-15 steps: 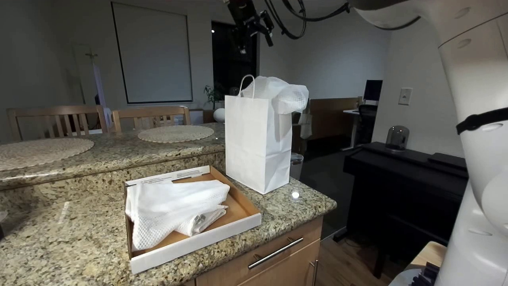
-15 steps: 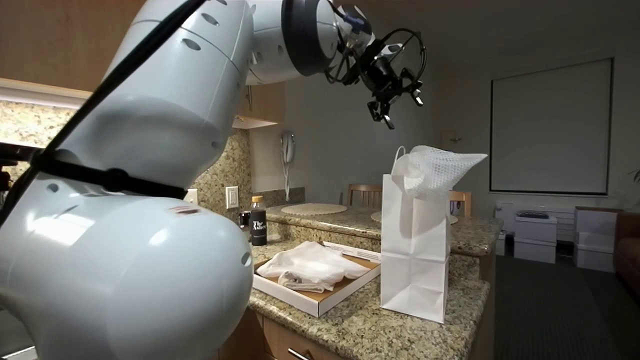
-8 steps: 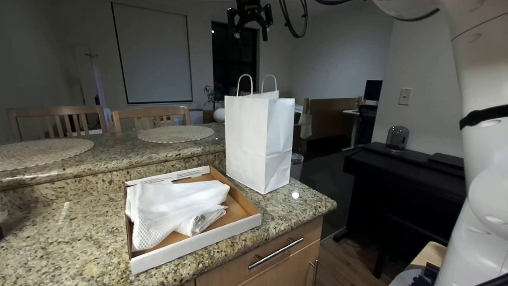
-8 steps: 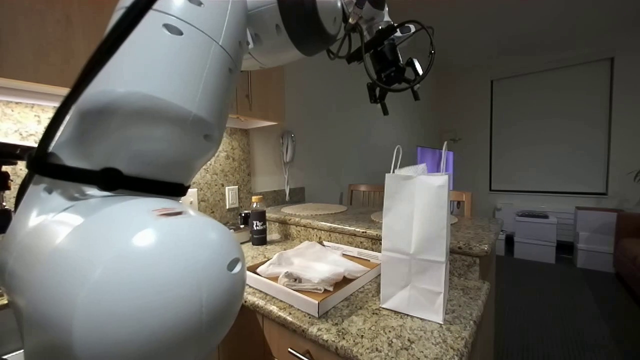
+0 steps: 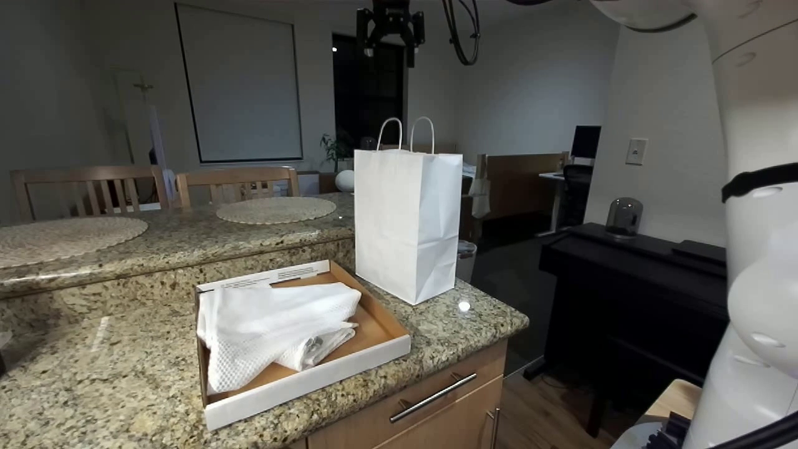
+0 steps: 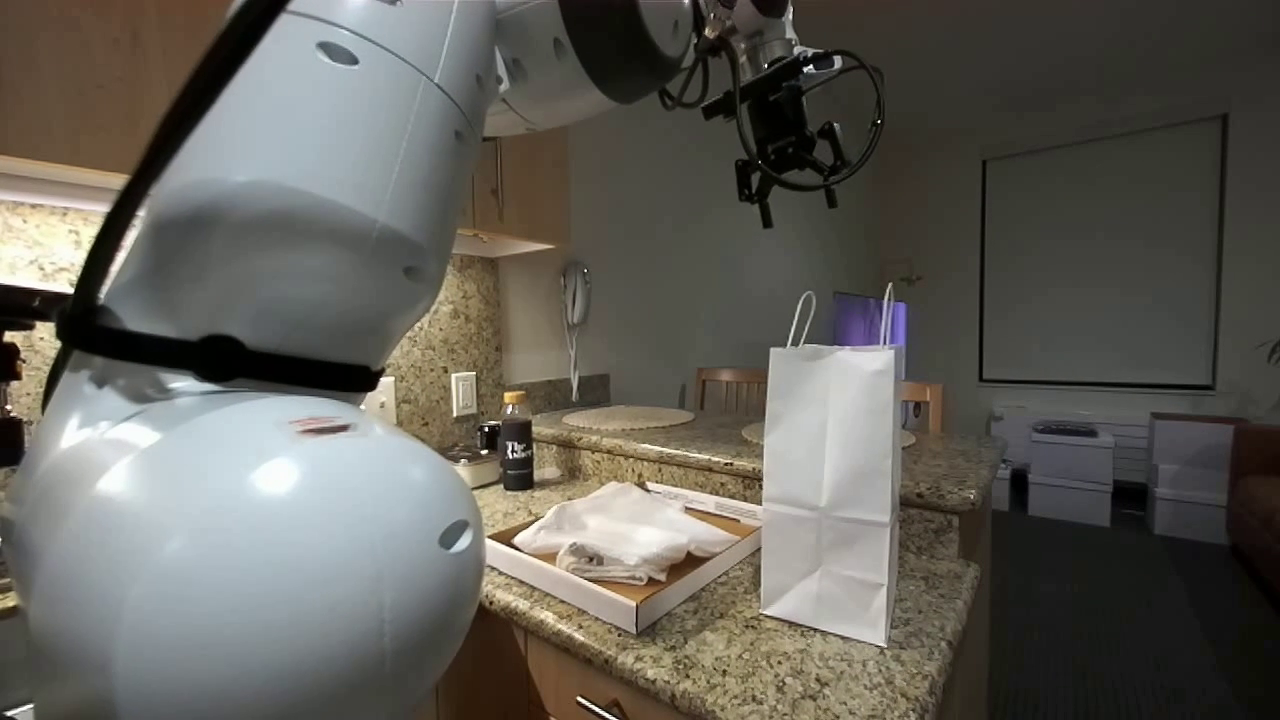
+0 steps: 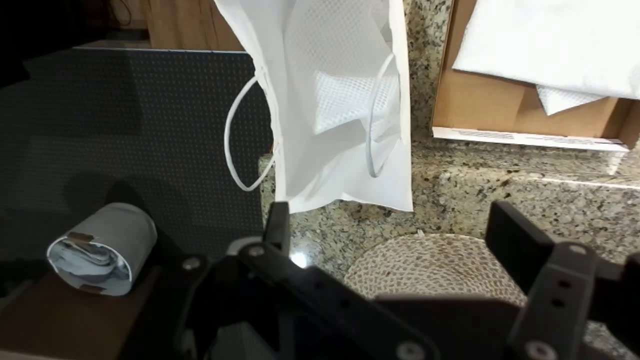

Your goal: Pick a towel from the box and put it in the paper bag

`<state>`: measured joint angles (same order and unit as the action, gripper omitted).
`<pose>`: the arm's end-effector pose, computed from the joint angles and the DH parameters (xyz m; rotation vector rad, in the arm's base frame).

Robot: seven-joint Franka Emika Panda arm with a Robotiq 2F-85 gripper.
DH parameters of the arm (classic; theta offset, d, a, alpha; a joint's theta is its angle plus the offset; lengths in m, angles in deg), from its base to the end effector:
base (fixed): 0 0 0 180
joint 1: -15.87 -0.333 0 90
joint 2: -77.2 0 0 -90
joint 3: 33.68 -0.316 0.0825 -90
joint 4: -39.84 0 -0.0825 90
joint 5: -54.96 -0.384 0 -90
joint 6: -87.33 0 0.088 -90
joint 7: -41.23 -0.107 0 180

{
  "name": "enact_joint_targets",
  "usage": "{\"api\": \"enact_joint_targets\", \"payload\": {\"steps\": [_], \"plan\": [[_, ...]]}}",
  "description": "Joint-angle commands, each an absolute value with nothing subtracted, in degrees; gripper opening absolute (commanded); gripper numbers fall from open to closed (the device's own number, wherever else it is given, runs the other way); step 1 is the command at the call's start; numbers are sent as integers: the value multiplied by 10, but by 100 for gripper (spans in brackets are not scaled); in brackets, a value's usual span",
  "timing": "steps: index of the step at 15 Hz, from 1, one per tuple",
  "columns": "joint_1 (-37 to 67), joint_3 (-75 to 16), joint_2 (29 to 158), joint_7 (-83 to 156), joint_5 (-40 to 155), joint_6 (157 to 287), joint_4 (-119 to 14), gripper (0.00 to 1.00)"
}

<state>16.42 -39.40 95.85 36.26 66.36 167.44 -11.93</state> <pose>0.6176 0.0162 0.7240 2.9825 -0.0827 0.2732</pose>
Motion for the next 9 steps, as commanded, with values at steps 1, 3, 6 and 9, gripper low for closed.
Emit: {"api": "enact_joint_targets", "payload": {"steps": [1, 3, 6, 9], "plan": [[190, -407, 903, 437, 604, 1707, -169, 100], [194, -412, 892, 479, 566, 1693, -172, 100], [181, -421, 880, 504, 529, 1644, -191, 100], [167, -436, 842, 499, 529, 1644, -264, 100]]}}
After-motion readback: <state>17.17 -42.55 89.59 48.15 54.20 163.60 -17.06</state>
